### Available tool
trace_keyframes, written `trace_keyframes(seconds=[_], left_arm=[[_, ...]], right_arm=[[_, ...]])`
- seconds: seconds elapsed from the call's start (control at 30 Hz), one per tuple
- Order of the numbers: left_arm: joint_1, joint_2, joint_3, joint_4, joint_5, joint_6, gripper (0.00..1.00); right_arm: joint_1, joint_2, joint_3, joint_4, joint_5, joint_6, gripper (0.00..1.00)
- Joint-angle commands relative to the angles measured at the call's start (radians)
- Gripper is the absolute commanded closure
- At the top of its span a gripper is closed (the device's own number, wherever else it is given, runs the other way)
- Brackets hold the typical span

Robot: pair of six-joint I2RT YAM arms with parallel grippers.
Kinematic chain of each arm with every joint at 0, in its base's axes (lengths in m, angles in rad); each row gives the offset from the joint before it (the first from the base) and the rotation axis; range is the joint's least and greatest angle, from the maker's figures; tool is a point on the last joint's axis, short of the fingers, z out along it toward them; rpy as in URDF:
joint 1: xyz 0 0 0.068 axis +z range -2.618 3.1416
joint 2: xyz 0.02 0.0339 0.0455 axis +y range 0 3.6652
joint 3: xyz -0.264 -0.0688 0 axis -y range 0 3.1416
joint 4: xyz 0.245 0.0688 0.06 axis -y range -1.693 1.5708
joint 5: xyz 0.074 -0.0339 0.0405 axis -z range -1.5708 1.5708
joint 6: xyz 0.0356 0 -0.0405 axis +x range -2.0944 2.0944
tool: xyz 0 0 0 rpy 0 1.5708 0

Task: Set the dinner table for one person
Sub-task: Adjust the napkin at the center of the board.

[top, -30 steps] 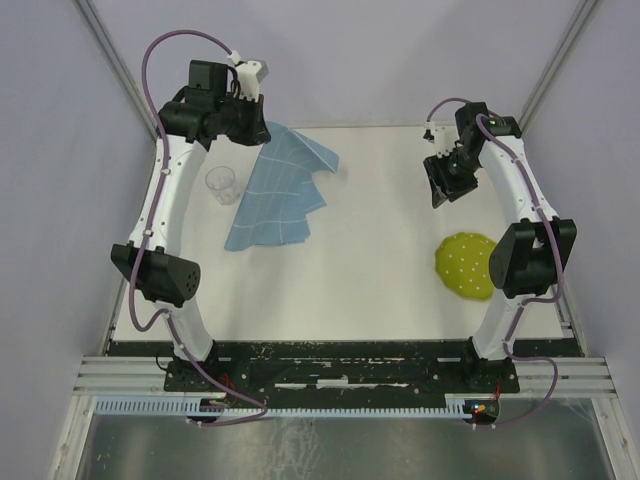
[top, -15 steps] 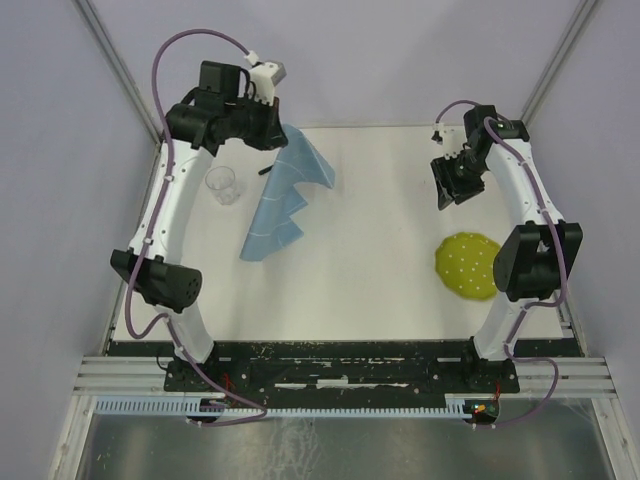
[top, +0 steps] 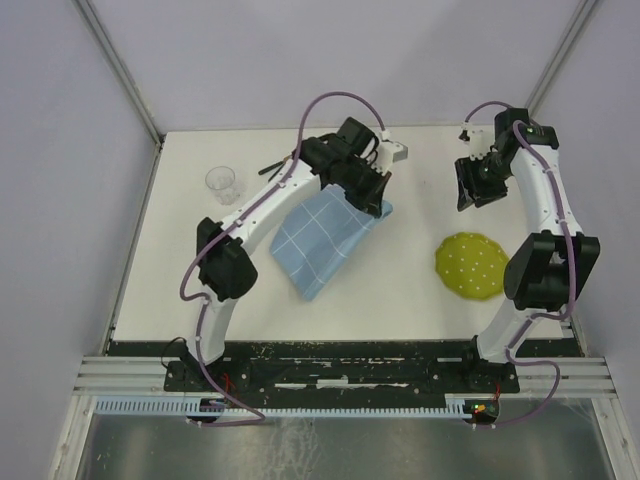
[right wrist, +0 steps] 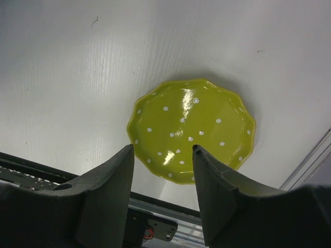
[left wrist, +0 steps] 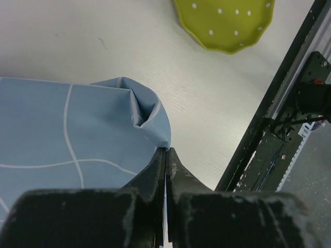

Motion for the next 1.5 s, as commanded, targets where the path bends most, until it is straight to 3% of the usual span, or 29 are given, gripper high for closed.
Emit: trace_keyframes(seconds=[0.0,0.23,0.5,0.9,1.17,1.27,1.47], left_arm=[[-0.056,0.016,0.072,0.034,0.032,-0.046,0.97],[-0.059,-0.03,-0.017,0.028,0.021,-0.03,0.97],[-0.032,-0.067,0.016,0.022,-0.104,0.005,0.97],[0.105,-0.15,0.035,0.003,-0.128,0.024,0.97],[0.118,-0.189,0.013,-0.016,-0.118,0.032,0.97],[0.117,-0.205,-0.004,-0.017,-0.106,0.036,0.97],[0.118,-0.226,-0.027,-0.03,-0.102,0.046,0.97]], right_arm=[[-0.006,-0.054,-0.007,0.0,-0.06,-0.015,0.43],[-0.007,-0.021,0.006,-0.081,-0.144,-0.078,0.42],[-0.004,0.205,0.248,-0.429,-0.385,-0.216,0.41],[0.117,0.169,0.141,-0.255,-0.411,-0.17,0.35],[0.252,0.376,0.371,-0.17,-0.509,-0.052,0.35],[0.294,0.455,0.466,-0.141,-0.468,-0.018,0.36],[0.328,0.429,0.36,0.116,-0.43,0.08,0.35]])
